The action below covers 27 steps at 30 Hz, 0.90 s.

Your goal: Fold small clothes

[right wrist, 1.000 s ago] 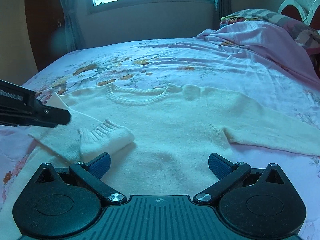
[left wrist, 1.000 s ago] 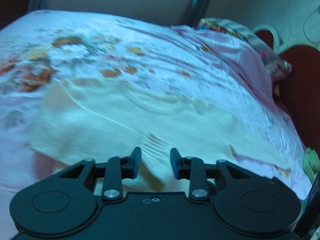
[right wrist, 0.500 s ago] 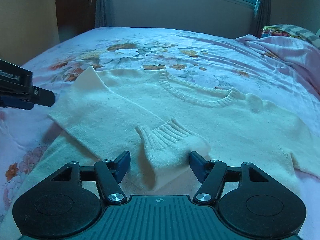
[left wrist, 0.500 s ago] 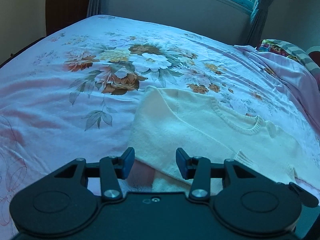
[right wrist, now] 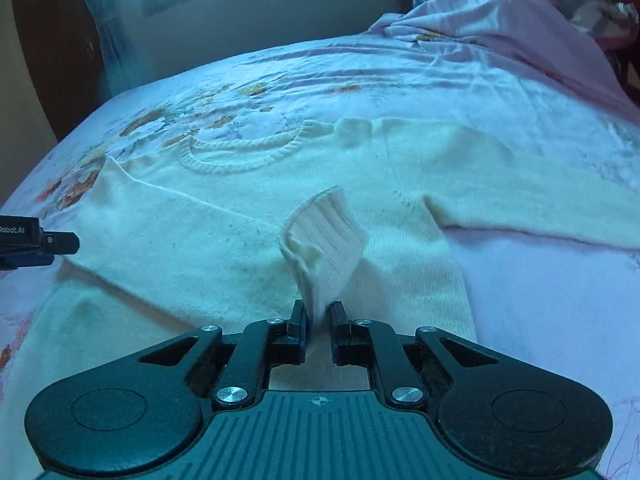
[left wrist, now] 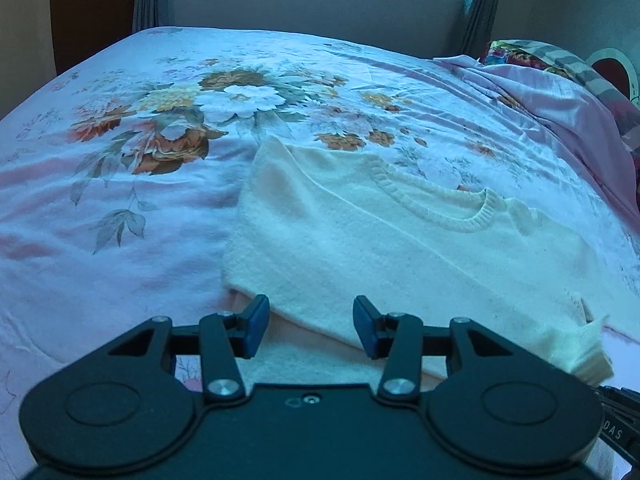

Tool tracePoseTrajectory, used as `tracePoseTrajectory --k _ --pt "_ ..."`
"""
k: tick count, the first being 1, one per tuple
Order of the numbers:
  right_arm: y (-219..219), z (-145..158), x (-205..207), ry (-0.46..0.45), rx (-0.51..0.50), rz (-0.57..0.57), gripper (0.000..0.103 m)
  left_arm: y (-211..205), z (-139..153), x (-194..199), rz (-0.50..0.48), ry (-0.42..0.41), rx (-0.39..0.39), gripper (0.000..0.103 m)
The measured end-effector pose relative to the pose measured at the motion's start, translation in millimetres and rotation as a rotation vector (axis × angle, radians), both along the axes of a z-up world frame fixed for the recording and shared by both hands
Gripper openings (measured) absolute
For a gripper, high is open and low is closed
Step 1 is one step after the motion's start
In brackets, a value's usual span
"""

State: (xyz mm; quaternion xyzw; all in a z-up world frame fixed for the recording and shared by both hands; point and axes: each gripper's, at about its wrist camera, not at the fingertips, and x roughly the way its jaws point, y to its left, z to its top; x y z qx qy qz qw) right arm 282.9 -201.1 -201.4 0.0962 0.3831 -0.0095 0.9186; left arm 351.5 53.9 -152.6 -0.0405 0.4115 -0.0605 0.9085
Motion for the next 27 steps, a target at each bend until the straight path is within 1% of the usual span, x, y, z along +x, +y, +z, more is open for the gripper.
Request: tracePoseTrajectory --k 1,2,4,6,7,8,9,10,12,13,15,17,18,20,21,22,25,26,27 --pt "-3.8 2.7 -2.1 -0.007 0.013 -0.003 0.020 -2.1 -0.3 -1.1 -0.003 -0.002 0.011 0.044" --pt "-6.8 6.1 -4.0 -0.021 0.016 -0.007 0.041 -3.7 -0.4 -2.5 -0.007 -0.005 0.022 0.044" --pt "-13.4 10.8 -4.4 -0.038 0.030 -0.021 0.060 -4.2 0.4 -3.9 -0.009 -0.008 0.029 0.044" --pt "-19.0 12.4 -0.8 -0.038 0.051 -0.025 0.059 -3.6 1.9 -4.3 -0.001 -0.007 0.035 0.044" --pt "-23.0 11.2 1.1 -0.029 0.071 -0.031 0.059 -2.9 2.5 -4.5 0.002 -0.008 0.035 0.044" --pt "-28.3 9.5 2.1 -0.023 0.110 -0.039 0.052 -2.3 3.0 -4.5 0.003 -0.008 0.034 0.045" --pt "-35.5 6.9 3.9 -0.014 0.150 -0.056 0.044 -2.1 3.1 -4.7 0.001 -0.011 0.037 0.045" --pt "-40.8 4.6 5.2 -0.006 0.175 -0.068 0.031 -2.2 2.8 -4.8 0.000 -0.015 0.046 0.045" --pt "-50.9 0.3 8.2 -0.002 0.202 -0.092 0.017 -1.7 1.1 -2.6 0.001 -0.016 0.055 0.045" --pt "-53.9 -0.9 9.9 -0.001 0.209 -0.094 0.005 -1.0 -0.1 -1.2 0.004 -0.013 0.051 0.045" --pt "-57.7 -1.7 13.7 -0.004 0.226 -0.080 0.005 0.0 -2.9 2.0 0.016 -0.008 0.043 0.045" --pt "-54.6 1.2 18.2 -0.027 0.195 -0.053 0.004 0.0 -6.3 6.3 0.026 -0.008 0.039 0.045" --pt "-53.5 5.1 20.1 -0.052 0.178 -0.045 0.004 -0.1 -8.1 8.3 0.037 -0.009 0.043 0.045" --pt "-54.2 19.2 24.8 -0.140 0.142 -0.040 0.004 1.3 -11.9 12.3 0.065 -0.013 0.042 0.045" --pt "-56.5 23.5 26.9 -0.163 0.130 -0.042 0.004 2.2 -13.6 13.8 0.077 -0.012 0.042 0.045" --pt "-59.6 22.0 30.6 -0.151 0.120 -0.045 0.004 3.5 -16.4 15.5 0.089 -0.007 0.043 0.045" --pt "-71.4 -6.5 39.3 -0.027 0.093 -0.085 0.004 7.0 -24.4 18.4 0.103 0.010 0.061 0.045" --pt "-74.6 -13.4 37.4 -0.012 0.088 -0.083 0.004 8.5 -26.0 18.6 0.107 0.014 0.065 0.046" --pt "-76.3 -13.0 33.9 -0.023 0.083 -0.080 0.005 10.3 -26.7 18.4 0.108 0.016 0.067 0.047"
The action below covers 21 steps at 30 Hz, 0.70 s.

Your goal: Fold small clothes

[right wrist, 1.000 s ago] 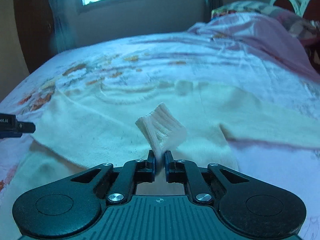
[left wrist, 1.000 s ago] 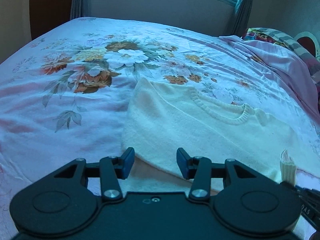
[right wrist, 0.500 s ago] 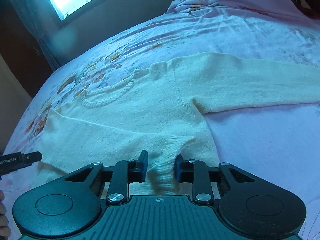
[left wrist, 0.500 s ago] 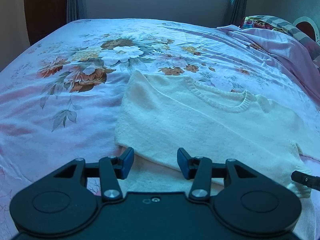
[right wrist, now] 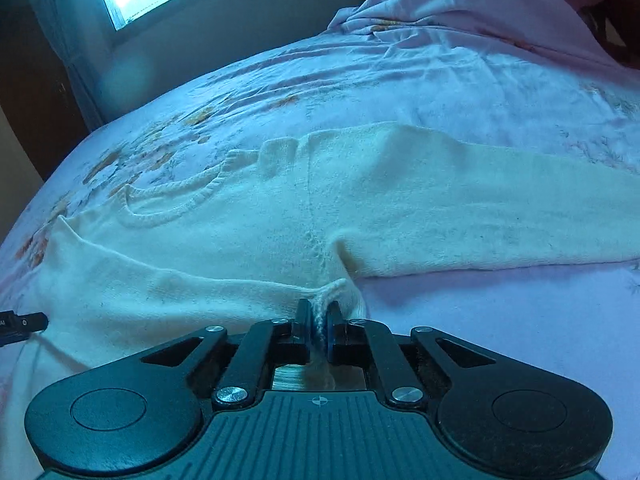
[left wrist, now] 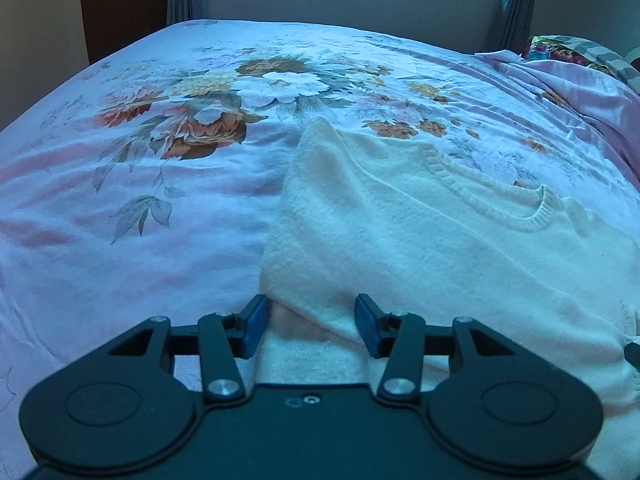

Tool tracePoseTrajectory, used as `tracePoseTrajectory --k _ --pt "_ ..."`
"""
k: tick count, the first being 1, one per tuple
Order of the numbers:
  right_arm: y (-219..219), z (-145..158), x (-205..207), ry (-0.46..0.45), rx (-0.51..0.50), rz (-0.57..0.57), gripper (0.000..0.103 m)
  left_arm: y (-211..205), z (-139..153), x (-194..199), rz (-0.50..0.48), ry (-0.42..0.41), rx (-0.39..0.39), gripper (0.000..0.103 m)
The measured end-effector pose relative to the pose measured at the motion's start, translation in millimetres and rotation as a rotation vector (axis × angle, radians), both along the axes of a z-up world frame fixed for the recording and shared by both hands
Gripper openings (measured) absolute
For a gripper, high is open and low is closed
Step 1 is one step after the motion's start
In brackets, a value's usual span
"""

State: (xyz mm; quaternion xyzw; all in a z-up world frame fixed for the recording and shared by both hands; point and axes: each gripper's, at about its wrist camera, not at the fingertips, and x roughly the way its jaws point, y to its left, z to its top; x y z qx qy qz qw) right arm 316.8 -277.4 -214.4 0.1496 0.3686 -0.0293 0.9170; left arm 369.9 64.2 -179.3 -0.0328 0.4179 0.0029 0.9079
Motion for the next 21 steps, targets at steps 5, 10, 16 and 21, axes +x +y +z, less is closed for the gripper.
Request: tracePoseTrajectory --k 5,10,16,21 --pt "-3.7 17.6 -18.8 -0.028 -0.092 -0.054 0.005 -0.7 16.3 -4.1 -0.021 -0.045 0.009 0.045" --pt "9.3 36.8 -23.9 -0.109 -0.097 -0.027 0.005 -22.7 21.9 15.7 -0.087 -0.050 -0.015 0.046" --pt "34.0 10.4 2.9 -0.016 -0.091 0.066 0.005 -32.6 -6.6 68.8 -0.068 0.006 -0.040 0.047" --pt "31.8 1.0 11.8 -0.014 -0.109 0.063 0.005 -9.4 -11.6 115.9 0.052 -0.001 -0.039 0.047"
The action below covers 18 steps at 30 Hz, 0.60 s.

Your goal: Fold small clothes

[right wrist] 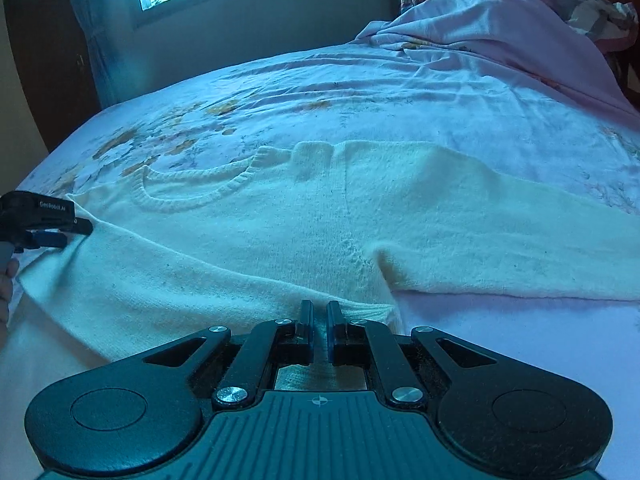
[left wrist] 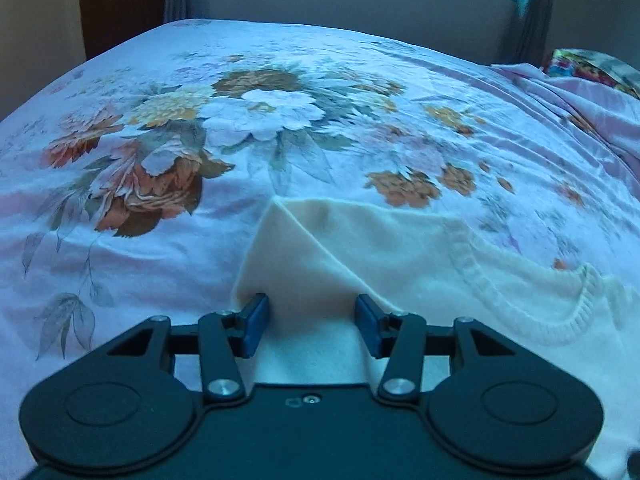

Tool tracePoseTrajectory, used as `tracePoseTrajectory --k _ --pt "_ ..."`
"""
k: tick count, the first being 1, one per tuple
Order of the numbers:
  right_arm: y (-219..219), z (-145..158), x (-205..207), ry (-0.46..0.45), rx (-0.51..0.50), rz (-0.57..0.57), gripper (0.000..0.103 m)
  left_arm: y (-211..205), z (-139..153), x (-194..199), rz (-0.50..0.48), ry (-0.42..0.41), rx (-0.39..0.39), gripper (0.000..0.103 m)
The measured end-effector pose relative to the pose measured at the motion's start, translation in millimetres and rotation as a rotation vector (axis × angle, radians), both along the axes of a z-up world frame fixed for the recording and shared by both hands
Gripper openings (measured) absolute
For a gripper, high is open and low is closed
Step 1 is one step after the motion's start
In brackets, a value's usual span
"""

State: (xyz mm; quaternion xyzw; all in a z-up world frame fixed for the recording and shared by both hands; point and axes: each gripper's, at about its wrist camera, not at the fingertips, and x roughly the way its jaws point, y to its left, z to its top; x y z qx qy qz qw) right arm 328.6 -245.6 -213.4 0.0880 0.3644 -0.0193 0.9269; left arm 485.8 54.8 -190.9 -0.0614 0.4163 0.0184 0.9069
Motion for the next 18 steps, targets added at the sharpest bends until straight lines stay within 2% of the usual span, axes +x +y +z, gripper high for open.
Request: tracePoseTrajectory --k 2,4,6,9,12,13,14,15,17,18 --pt "1.1 -0.9 0.8 -0.014 -0.011 0.000 0.005 3.2 -1.0 5.0 0.011 0.003 -0.005 0.047" --pt "4.4 -11.1 1.8 -0.008 -0.056 0.019 0.005 -1.3 -1.0 0.9 -0.009 -0.006 0.043 0.047" --pt "10.0 -6.9 0.8 -0.002 -0.103 0.039 0.005 -2.8 3.3 -8.7 -0.011 -0.003 0.073 0.047" --pt "10.5 11.9 -11.3 -0.048 -0.042 0.042 0.005 -5.7 14.8 -42.0 -0.038 -0.035 0.120 0.046" --pt "16.4 10.5 -21.6 -0.036 -0.040 0.061 0.005 -8.6 19.6 -82.5 -0.077 -0.051 0.130 0.050" --pt "18.3 3.0 -20.5 0.003 -0.059 0.059 0.005 -9.9 18.5 -93.4 -0.081 -0.051 0.137 0.054" --pt "18.7 -4.2 -20.1 0.026 -0.072 0.059 0.005 -11.9 14.3 -103.0 -0.088 -0.038 0.150 0.063" --pt "18.6 -4.2 -22.8 0.017 -0.074 0.058 0.005 -13.2 9.1 -108.9 -0.092 -0.020 0.165 0.065" --pt "20.0 6.9 -25.9 0.023 -0.061 0.045 0.005 -11.1 7.5 -119.4 -0.074 -0.015 0.169 0.065" --pt "20.3 15.3 -31.4 -0.005 -0.052 0.052 0.005 -9.8 12.2 -126.3 -0.069 -0.016 0.155 0.064"
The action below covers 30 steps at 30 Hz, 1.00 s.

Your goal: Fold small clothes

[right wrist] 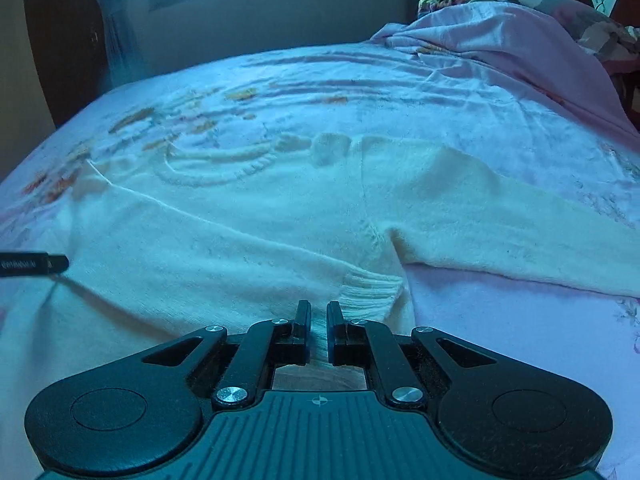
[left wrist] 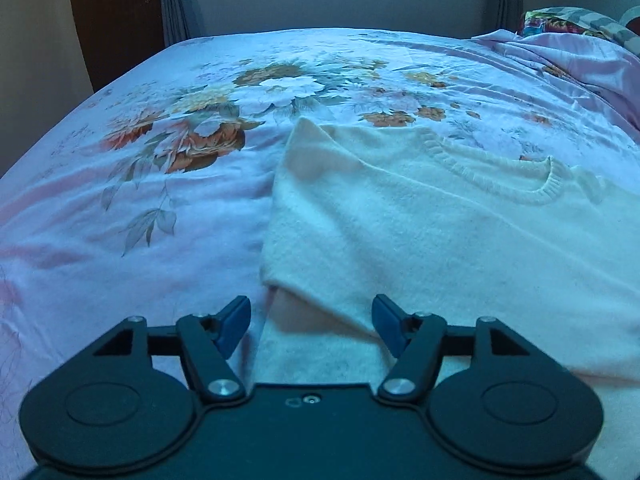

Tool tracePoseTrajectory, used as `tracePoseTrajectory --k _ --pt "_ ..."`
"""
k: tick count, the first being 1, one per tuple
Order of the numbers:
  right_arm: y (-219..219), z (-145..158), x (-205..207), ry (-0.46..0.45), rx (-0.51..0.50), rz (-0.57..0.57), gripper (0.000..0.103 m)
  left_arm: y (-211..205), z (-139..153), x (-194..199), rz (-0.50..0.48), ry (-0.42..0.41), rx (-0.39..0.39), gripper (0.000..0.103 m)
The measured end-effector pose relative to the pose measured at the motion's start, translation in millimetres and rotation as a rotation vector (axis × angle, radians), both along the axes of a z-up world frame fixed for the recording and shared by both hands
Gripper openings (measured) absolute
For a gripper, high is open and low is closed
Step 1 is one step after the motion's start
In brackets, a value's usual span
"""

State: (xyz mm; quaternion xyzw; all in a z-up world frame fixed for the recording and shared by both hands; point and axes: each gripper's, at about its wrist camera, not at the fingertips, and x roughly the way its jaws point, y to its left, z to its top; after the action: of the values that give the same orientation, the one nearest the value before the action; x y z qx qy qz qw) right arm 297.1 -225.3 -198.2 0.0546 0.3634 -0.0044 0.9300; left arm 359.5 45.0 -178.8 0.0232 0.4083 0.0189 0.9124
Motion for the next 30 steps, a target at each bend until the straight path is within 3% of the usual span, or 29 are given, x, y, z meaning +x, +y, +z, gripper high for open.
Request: tracePoseTrajectory --k 2,5,10,12,13,14,17,20,30 --pt "5.7 5.5 -7.5 -0.024 -0.043 0.001 0.005 0.7 6.1 -11.9 0.000 -0.001 -0.025 0.065" --pt "4.3 -14.9 -4.9 0.074 -0.030 -0.008 0.006 -2.2 -2.1 -20.4 0.010 0.053 -0.021 0.066" --pt "0.7 10.8 -25.2 0.009 0.001 -0.022 0.007 -5.5 10.5 -43.9 0.006 0.049 -0.059 0.068" --pt "1.4 5.4 -26.0 0.045 -0.015 -0.021 0.031 -13.3 10.8 -50.8 -0.004 0.051 -0.069 0.069" --pt "1.1 -1.3 -23.8 0.086 -0.023 -0.021 0.054 -17.2 8.0 -52.3 -0.009 0.064 -0.070 0.069" --pt "-0.2 -7.2 -23.5 0.117 -0.023 -0.020 0.056 -21.8 3.9 -54.4 -0.010 0.079 -0.060 0.069" --pt "-7.9 2.5 -38.0 0.058 -0.015 -0.034 0.056 -32.7 2.2 -64.5 -0.022 0.063 -0.022 0.069" --pt "-27.9 12.8 -42.8 0.039 -0.013 -0.068 0.056 -39.9 9.0 -66.4 -0.032 0.054 -0.045 0.069" --pt "-153.1 10.4 -42.1 0.090 0.080 -0.365 0.055 -98.7 13.6 -38.7 -0.053 0.042 -0.086 0.066"
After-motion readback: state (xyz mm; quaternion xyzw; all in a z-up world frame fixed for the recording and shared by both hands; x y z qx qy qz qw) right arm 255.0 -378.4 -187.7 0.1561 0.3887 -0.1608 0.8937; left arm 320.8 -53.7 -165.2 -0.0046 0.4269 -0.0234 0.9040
